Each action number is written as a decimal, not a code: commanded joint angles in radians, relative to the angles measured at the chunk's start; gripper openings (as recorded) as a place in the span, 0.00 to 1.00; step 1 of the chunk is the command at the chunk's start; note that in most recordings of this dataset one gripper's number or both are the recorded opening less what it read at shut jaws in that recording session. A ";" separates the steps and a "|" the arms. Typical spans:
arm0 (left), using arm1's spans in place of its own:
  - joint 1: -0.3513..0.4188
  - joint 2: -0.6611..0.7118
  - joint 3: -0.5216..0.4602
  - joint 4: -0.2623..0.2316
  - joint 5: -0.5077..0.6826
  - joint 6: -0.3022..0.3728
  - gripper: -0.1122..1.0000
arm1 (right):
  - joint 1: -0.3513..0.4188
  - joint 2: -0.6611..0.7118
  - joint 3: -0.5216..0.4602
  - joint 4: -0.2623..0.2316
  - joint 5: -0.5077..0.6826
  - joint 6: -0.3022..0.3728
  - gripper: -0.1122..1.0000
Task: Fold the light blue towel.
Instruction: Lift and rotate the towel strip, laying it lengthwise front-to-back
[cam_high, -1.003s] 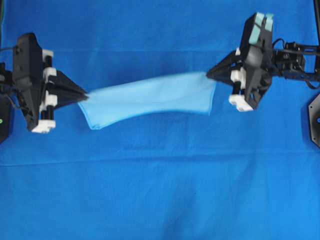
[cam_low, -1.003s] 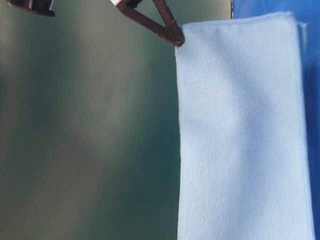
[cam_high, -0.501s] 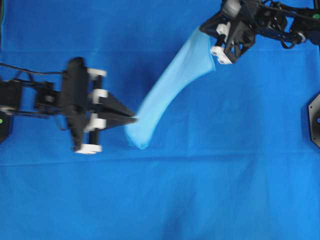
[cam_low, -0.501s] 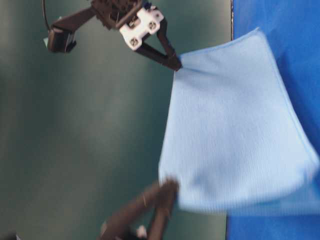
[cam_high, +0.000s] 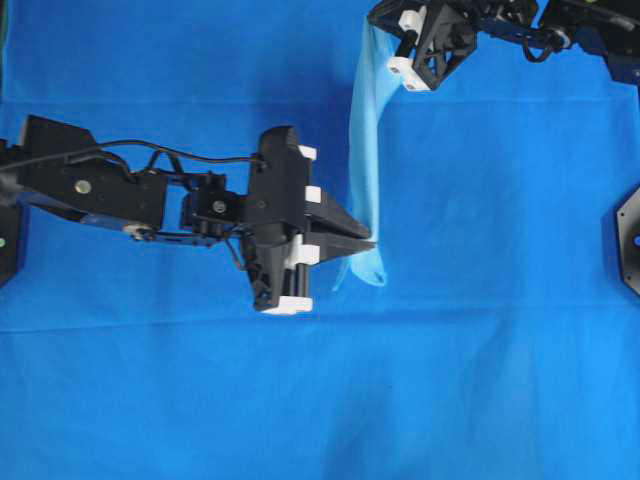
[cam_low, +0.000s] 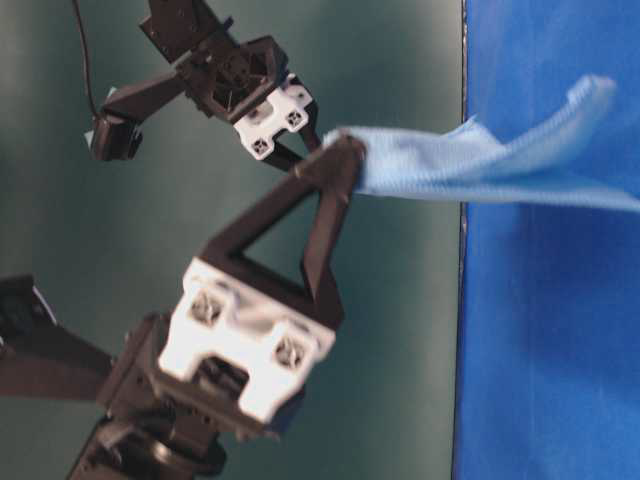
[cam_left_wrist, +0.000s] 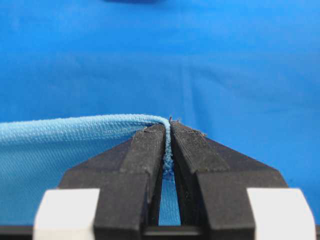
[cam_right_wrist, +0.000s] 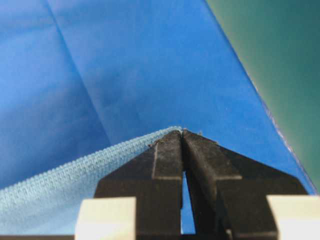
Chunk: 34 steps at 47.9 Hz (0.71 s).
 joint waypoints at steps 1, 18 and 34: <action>-0.025 -0.005 -0.048 0.002 -0.012 0.002 0.13 | -0.026 -0.012 -0.026 -0.003 -0.009 0.000 0.12; -0.040 0.149 -0.225 0.003 -0.071 0.011 0.13 | -0.092 -0.155 0.137 -0.005 0.006 0.000 0.12; -0.055 0.307 -0.377 0.003 -0.097 0.041 0.13 | -0.101 -0.262 0.241 -0.015 0.084 -0.002 0.12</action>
